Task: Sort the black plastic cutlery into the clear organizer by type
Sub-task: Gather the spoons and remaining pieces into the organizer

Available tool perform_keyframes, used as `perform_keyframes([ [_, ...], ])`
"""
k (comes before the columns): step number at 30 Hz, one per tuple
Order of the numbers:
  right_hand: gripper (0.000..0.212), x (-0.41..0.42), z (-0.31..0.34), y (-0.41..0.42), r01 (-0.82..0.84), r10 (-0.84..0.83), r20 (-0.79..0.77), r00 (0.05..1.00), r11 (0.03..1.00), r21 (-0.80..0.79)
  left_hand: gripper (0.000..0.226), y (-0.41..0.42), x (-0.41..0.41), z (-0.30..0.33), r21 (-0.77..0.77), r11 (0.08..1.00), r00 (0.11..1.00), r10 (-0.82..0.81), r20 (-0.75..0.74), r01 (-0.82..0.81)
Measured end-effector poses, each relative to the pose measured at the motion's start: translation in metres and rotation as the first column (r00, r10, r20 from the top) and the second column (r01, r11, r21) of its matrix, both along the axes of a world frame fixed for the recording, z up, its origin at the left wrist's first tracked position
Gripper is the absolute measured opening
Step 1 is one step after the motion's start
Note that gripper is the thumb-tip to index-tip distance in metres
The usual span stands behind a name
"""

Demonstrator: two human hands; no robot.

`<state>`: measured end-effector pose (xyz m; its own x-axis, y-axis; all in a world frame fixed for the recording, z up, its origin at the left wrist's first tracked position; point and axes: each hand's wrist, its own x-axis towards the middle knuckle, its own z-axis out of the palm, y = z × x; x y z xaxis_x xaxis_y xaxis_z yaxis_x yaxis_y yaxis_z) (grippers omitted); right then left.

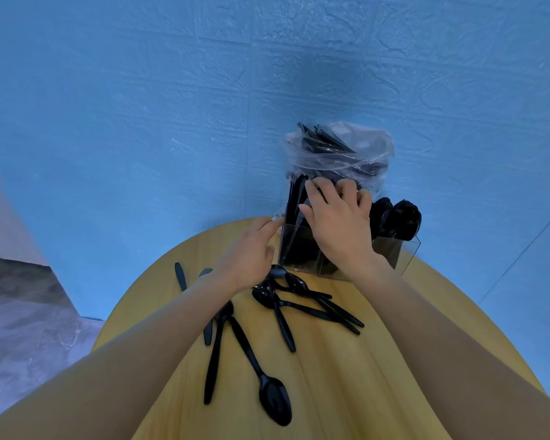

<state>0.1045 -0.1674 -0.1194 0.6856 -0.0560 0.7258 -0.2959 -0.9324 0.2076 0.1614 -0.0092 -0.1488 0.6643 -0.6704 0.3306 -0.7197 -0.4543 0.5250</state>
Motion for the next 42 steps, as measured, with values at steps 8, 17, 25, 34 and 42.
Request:
perform_keyframes([
  [8,0.018,-0.058,-0.035,0.061,-0.246,0.300,-0.061,0.952,0.868,0.431,0.045,0.084,-0.005,-0.032,0.098,0.973,0.978,0.209,0.025,-0.211],
  [17,0.044,-0.087,-0.058,0.122,-0.005,0.427,-0.464,0.776,0.740,0.673,0.047,0.114,-0.016,-0.049,0.334,0.904,0.945,0.314,-0.092,-0.268],
  [25,0.016,-0.096,-0.052,0.119,0.141,0.295,-0.586,0.755,0.799,0.584,0.047,0.104,-0.045,-0.051,0.275,0.947,0.970,0.209,-0.126,-0.168],
  [34,0.014,-0.111,-0.047,0.108,0.216,0.236,-0.683,0.691,0.835,0.507,0.041,0.095,-0.086,-0.052,0.199,0.978,0.993,0.081,-0.083,-0.063],
  [42,0.013,-0.128,-0.043,0.107,0.224,0.253,-0.716,0.651,0.837,0.500,0.020,0.085,-0.093,-0.037,0.392,0.906,0.987,0.148,0.064,-0.162],
])
